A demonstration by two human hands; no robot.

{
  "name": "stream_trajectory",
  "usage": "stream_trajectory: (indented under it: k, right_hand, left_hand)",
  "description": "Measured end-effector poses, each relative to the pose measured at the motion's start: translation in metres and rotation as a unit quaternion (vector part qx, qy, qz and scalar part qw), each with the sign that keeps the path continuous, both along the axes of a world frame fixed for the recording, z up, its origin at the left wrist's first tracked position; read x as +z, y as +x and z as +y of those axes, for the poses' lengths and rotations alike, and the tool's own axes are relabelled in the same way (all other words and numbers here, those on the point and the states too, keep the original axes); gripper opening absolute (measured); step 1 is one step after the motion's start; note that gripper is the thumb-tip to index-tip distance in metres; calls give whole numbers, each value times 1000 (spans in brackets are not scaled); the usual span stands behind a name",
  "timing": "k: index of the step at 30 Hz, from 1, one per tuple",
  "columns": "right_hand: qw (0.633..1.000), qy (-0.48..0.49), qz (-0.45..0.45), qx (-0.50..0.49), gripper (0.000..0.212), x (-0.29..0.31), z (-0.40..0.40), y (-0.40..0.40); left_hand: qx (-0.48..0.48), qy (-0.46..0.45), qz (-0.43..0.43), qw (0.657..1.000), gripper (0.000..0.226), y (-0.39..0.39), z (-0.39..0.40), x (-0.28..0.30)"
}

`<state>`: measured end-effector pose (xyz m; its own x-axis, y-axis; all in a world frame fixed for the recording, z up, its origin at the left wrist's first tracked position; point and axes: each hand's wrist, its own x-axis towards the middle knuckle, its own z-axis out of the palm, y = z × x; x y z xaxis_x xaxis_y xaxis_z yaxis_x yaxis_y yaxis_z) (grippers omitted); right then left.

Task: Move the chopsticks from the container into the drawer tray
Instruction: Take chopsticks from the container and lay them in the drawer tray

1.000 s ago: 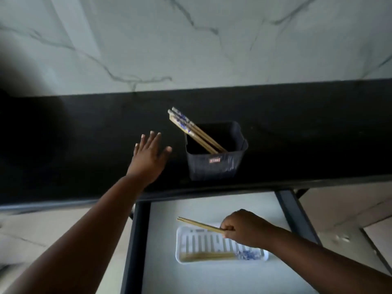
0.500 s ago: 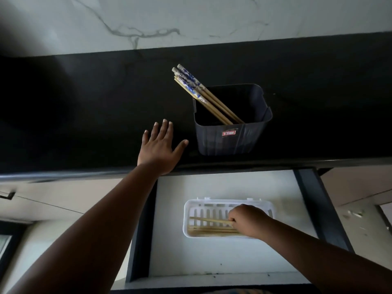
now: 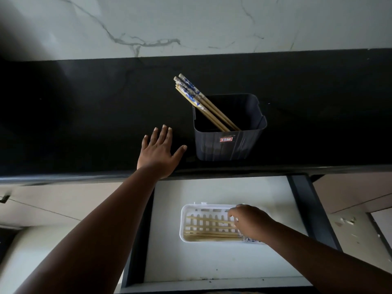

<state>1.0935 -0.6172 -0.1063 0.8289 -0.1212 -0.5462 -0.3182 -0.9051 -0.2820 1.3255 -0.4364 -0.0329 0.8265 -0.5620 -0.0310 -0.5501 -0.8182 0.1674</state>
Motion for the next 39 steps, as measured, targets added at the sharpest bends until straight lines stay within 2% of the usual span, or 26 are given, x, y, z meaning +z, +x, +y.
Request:
stream_trajectory:
  k: [3,5,8,12,13,15,17,20,23,25,26,29,33,36,39]
  right_hand:
    - [999,48,-10,6,32,47,-4,3]
    - [995,78,-55,7,25,88,-4,10]
    - [977,130,-168,-19,12,157,1,27]
    - [929,161,-327,-71,6,221,6,62]
    - [918,155,-355,-86,6,230,6,74]
    - [909,117,-385,-113,6,239,5,98]
    - [916,46,-379,-123,4,236,2,121]
    - [933,3,-327,-150,15,225,1,142]
    - [945,-47,-287,-150,12,216,4,151]
    - [947,-74,-277,-141,9,214,5,154]
    - [946,-86,-278,-139,7,213,5,156]
    - [942,-117,-283,-135,16,215,7,160]
    - [945,-130,-275,-121,18,217,9,159]
    - [951,-111,-267,-110,9,223,7,153]
    - [949,-83,-287,-101,38,241,3,141]
  left_hand:
    - [-3,5,3,1000,79,0,1,1]
    - [-4,11,5,1000,79,0,0,3]
    - [3,15,2,1000,80,-1,-2,7]
    - [5,28,13,1000,81,-3,-2,7]
    - [5,29,16,999,85,-3,-2,7]
    - [4,21,12,1000,108,-4,-3,8]
    - [3,15,5,1000,131,-2,-3,6]
    - [6,3,-6,1000,135,0,-4,4]
    - [18,-18,-8,1000,127,1,-4,2]
    - [10,-10,-14,1000,111,3,-3,3]
    - [6,4,28,1000,99,4,-1,2]
    - [-6,22,37,999,79,12,-2,-14]
    - [-10,21,18,1000,79,11,-1,-15]
    - [-20,26,-10,999,80,13,0,-24]
    - [-9,22,-25,999,82,12,-5,-12]
